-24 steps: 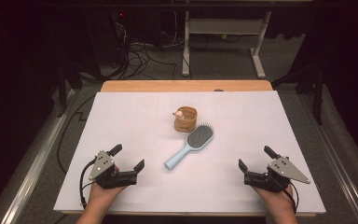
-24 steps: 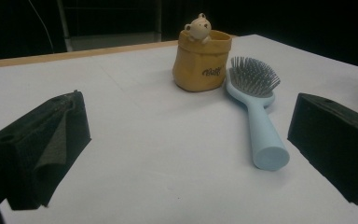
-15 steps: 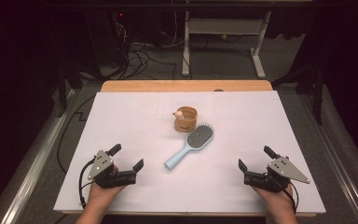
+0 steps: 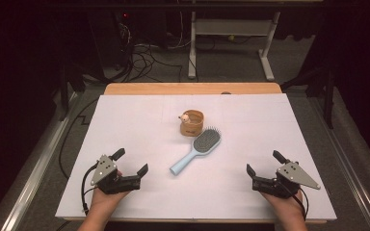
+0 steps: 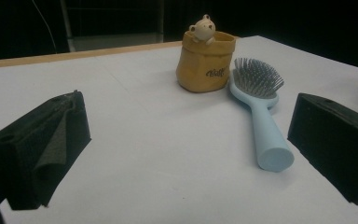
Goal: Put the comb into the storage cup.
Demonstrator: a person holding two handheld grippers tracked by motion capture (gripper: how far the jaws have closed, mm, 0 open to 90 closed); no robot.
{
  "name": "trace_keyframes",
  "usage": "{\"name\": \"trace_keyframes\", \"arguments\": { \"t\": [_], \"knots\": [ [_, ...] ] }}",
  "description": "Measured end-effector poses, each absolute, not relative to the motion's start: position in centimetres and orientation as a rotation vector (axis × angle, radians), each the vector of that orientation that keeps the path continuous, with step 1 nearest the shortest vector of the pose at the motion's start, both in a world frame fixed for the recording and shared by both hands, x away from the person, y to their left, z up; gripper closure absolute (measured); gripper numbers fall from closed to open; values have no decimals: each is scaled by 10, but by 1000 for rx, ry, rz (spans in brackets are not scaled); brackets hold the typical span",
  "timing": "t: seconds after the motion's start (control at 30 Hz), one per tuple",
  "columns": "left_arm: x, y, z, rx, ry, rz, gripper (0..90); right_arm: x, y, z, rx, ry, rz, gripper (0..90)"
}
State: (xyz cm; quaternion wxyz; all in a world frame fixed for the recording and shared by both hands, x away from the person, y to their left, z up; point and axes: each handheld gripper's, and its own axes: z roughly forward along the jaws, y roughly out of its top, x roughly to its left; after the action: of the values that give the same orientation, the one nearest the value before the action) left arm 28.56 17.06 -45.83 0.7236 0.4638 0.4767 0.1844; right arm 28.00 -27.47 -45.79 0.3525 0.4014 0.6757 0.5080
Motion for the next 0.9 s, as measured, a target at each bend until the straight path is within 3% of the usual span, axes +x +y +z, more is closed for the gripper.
{"name": "trace_keyframes", "arguments": {
  "t": [0.23,0.5,0.9],
  "knots": [
    [286,171,-458,1022,1051,406,1,279,-274,-457,1041,1755,1307,29],
    [286,171,-458,1012,1049,404,1,277,-274,-455,1035,1776,1310,180],
    [286,173,-457,1007,1049,405,2,278,-274,-456,1062,1843,1306,545]
  ]
}}
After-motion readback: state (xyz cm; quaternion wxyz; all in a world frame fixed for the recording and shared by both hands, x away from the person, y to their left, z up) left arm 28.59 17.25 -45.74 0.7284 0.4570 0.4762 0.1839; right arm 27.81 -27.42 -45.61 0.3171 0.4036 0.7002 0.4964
